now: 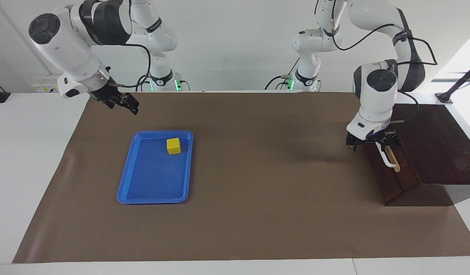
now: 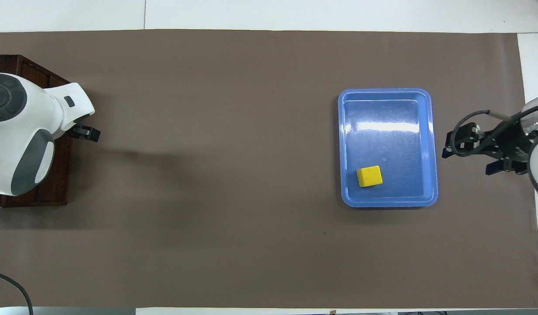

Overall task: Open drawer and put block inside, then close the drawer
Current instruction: 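Pull the white drawer handle outward with the left gripper, then lower the right gripper over the yellow block while the left gripper releases the handle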

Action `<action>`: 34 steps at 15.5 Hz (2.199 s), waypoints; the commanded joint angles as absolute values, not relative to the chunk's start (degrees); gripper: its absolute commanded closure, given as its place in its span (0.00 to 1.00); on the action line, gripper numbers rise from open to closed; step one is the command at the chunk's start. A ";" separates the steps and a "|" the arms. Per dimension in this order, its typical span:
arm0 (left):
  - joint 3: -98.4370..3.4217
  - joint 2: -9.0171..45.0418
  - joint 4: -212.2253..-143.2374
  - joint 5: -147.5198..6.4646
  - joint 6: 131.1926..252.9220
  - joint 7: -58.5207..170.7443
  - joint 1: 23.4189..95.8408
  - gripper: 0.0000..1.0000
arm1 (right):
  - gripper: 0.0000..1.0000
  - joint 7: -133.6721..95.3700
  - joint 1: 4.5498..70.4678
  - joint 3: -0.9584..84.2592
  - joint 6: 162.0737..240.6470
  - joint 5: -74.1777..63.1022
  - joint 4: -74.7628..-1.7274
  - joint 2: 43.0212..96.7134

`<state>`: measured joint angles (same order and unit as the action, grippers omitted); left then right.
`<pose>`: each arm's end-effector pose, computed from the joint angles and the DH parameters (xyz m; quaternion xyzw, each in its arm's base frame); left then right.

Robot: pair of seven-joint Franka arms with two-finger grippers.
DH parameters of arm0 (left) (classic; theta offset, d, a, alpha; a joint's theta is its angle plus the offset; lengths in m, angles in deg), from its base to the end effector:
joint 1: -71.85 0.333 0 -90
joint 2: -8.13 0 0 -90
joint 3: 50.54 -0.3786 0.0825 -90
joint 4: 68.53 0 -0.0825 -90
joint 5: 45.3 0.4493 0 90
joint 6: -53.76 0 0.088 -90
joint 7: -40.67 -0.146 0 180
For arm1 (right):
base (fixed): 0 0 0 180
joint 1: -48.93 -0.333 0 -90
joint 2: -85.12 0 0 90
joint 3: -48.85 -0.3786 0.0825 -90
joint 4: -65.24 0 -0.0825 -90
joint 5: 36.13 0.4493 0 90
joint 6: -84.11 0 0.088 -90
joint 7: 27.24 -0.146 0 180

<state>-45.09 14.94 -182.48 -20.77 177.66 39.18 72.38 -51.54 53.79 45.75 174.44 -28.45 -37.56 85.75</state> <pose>0.6545 -0.0250 0.4049 -0.9700 0.1676 -0.0328 0.1731 0.5917 0.0014 0.5387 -0.9652 0.2309 0.1139 0.0449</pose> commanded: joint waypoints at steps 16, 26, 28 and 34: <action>-44.91 16.48 -186.22 -16.38 184.90 42.31 71.61 0.00 | 0.00 -85.77 54.29 45.60 194.86 1.05 -52.01 70.36; -44.82 16.21 -184.29 -24.73 177.69 58.86 58.49 0.00 | 0.00 -80.68 54.56 45.69 193.63 2.28 -53.40 69.83; -44.82 16.21 -184.02 -24.74 176.99 58.86 58.58 0.00 | 0.00 -79.45 54.91 45.69 193.54 2.28 -54.11 70.00; -44.91 16.30 -170.42 -32.91 160.40 62.97 58.40 0.00 | 0.00 -79.01 56.76 45.69 192.66 2.28 -54.99 70.35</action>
<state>-44.39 16.20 -176.00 -31.15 167.05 59.39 59.95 -81.03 55.29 46.16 193.19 0.74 -53.93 69.75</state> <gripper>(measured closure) 0.000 0.000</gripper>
